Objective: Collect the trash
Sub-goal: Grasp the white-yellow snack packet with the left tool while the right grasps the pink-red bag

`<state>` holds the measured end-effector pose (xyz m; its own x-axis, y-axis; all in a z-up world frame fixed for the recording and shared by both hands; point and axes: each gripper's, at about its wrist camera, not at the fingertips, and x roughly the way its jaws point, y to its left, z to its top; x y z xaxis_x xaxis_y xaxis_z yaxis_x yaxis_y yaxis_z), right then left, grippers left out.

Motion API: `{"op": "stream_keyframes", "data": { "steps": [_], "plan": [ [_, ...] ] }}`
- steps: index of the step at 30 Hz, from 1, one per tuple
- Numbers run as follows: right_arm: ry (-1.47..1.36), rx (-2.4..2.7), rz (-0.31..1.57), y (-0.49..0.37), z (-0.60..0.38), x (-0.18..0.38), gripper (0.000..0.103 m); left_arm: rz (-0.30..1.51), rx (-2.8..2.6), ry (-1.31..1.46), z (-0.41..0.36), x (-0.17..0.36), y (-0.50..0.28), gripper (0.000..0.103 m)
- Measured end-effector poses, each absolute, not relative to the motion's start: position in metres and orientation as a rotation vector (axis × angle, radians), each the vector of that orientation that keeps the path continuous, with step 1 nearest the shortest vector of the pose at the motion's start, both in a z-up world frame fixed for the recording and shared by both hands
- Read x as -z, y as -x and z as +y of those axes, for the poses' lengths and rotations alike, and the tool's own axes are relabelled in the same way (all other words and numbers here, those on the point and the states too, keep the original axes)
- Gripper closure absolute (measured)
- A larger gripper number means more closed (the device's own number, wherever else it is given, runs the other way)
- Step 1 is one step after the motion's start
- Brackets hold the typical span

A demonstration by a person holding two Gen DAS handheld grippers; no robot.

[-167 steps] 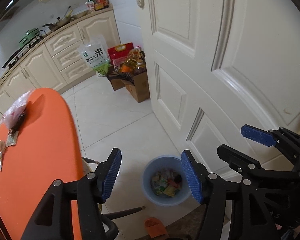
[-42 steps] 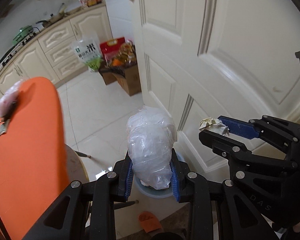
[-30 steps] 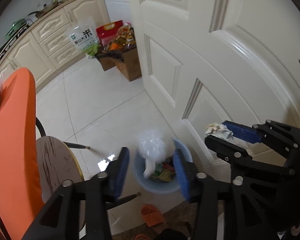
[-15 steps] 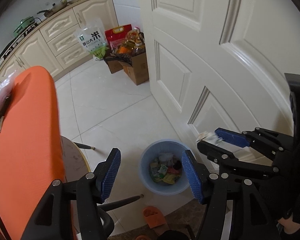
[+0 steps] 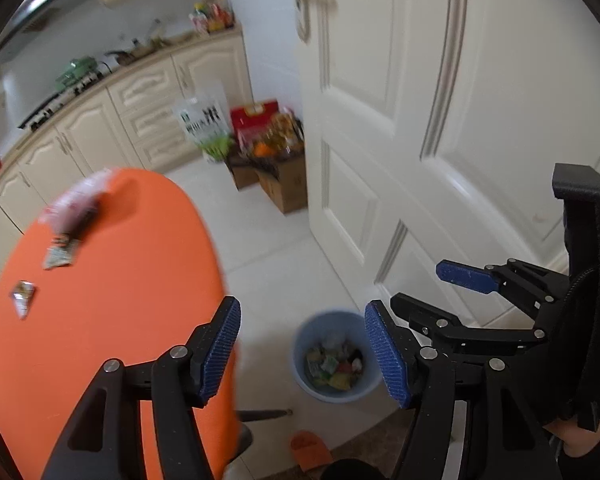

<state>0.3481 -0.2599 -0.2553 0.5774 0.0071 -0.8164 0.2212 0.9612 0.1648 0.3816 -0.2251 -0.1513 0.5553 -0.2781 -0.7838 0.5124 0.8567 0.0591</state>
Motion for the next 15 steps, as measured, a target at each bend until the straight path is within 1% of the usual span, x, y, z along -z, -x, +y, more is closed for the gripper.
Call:
{"op": "stream_keyframes", "data": {
  "steps": [1,3,5,7,8,10,12,13,15],
  "plan": [
    [-0.245,0.121,0.935,-0.349,-0.252,0.245,0.047,0.844,0.471,-0.286,-0.217,0.144,-0.376,0.036],
    [-0.216,0.106,0.904,-0.353,-0.236,0.225,0.045,0.802,0.448,-0.272,-0.196,0.130,-0.367,0.034],
    [-0.194,0.089,0.879,-0.358,-0.220,0.210,0.041,0.766,0.423,-0.254,-0.175,0.118,-0.361,0.031],
    [-0.177,0.058,0.855,-0.368,-0.199,0.194,0.040,0.741,0.393,-0.233,-0.147,0.109,-0.358,0.029],
    [-0.166,0.046,0.849,-0.372,-0.189,0.189,0.040,0.731,0.374,-0.221,-0.133,0.105,-0.359,0.029],
    [-0.137,0.011,0.836,-0.388,-0.164,0.177,0.039,0.716,0.324,-0.200,-0.106,0.099,-0.364,0.025],
    [-0.122,-0.024,0.827,-0.406,-0.144,0.169,0.034,0.697,0.274,-0.188,-0.080,0.095,-0.369,0.021],
    [-0.118,-0.035,0.822,-0.411,-0.137,0.167,0.032,0.691,0.243,-0.181,-0.066,0.092,-0.372,0.020],
    [-0.105,-0.060,0.818,-0.434,-0.119,0.164,0.032,0.686,0.194,-0.153,-0.033,0.090,-0.386,0.019]
  ]
}}
